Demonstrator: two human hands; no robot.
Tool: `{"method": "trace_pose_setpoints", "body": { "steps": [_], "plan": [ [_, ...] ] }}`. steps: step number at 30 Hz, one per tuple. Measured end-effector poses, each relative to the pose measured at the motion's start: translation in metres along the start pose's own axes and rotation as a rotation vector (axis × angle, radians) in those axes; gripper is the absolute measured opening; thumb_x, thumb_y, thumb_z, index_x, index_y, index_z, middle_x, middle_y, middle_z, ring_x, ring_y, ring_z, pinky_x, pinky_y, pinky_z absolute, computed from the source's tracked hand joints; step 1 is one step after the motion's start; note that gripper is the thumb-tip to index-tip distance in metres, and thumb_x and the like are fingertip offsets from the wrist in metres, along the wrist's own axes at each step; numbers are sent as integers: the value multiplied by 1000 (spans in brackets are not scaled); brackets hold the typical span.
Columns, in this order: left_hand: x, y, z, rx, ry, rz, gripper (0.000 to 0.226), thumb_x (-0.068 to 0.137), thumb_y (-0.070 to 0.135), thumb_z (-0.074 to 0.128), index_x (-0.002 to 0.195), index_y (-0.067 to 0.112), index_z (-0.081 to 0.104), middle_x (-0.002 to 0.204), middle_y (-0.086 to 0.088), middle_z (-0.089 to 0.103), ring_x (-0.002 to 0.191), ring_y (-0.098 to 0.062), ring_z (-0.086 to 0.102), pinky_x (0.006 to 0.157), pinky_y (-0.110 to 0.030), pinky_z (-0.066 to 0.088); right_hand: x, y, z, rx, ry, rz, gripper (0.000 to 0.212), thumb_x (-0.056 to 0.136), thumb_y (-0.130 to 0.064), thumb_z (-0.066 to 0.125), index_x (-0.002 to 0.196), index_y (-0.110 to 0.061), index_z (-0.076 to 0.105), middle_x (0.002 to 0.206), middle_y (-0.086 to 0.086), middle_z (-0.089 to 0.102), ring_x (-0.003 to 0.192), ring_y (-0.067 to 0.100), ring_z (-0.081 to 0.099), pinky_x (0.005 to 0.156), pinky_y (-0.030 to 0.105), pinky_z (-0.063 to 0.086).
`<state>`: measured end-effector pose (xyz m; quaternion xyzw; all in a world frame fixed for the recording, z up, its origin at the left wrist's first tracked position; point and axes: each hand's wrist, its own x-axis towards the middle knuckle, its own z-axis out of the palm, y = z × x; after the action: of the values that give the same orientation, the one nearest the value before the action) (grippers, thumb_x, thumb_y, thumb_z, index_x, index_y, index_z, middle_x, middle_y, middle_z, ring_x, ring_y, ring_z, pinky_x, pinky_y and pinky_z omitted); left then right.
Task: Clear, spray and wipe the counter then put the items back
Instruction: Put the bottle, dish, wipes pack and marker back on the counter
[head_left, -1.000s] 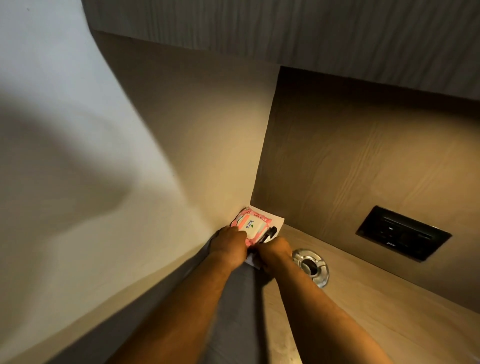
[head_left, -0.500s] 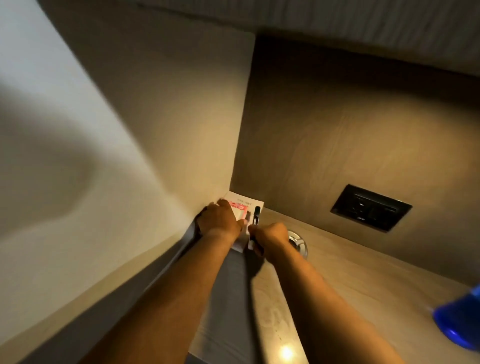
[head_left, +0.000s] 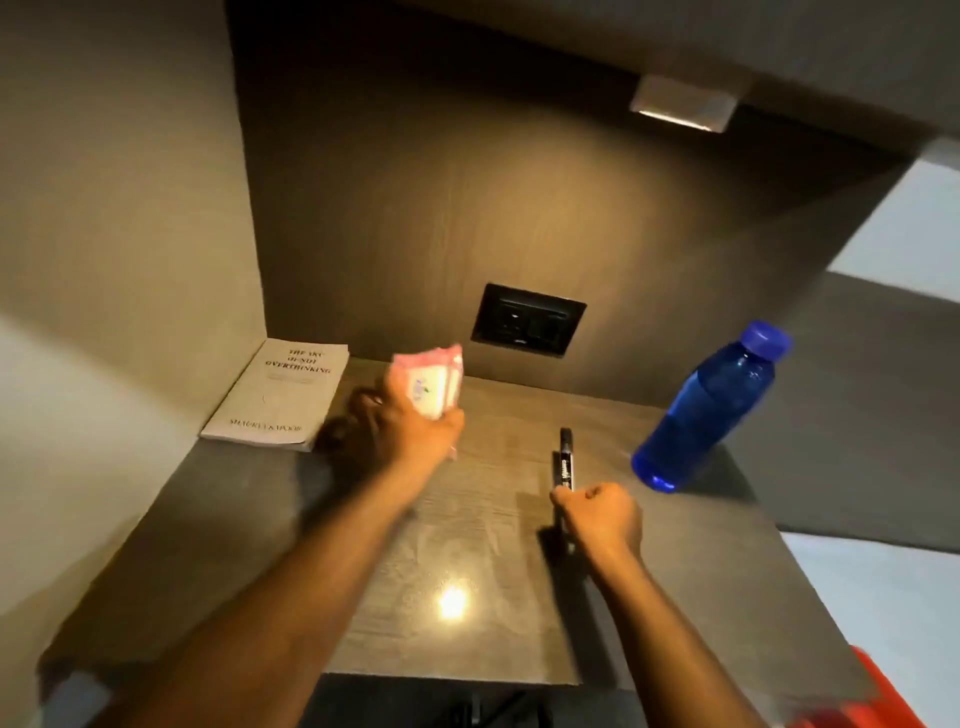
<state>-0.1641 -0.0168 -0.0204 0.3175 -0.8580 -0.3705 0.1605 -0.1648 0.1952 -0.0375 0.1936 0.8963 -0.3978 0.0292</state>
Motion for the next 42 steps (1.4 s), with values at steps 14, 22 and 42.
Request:
{"method": "trace_pose_setpoints", "body": {
  "steps": [14,22,42],
  "plan": [
    [-9,56,101,383,-537,599,84,69,50,73,139,25,36,135,-9,53,120,-34,49,95,-42,41,-16,117,-81,-202,227,-50,18,78,-37,70,72,-21,63,72,-3,65,66,16,62,64,33,54],
    [19,76,114,367,-686,608,93,65,27,82,144,23,34,138,-10,52,120,-29,51,101,-44,44,-10,130,-79,-224,223,-88,15,80,-38,68,75,-25,62,74,-8,59,62,6,54,53,23,37],
    [41,29,41,-25,-196,530,64,78,29,76,135,15,52,151,-18,37,141,-28,34,112,-34,28,-7,14,-34,66,114,-399,23,86,-27,63,107,-19,70,100,-1,65,83,10,56,71,23,42]
  ]
}}
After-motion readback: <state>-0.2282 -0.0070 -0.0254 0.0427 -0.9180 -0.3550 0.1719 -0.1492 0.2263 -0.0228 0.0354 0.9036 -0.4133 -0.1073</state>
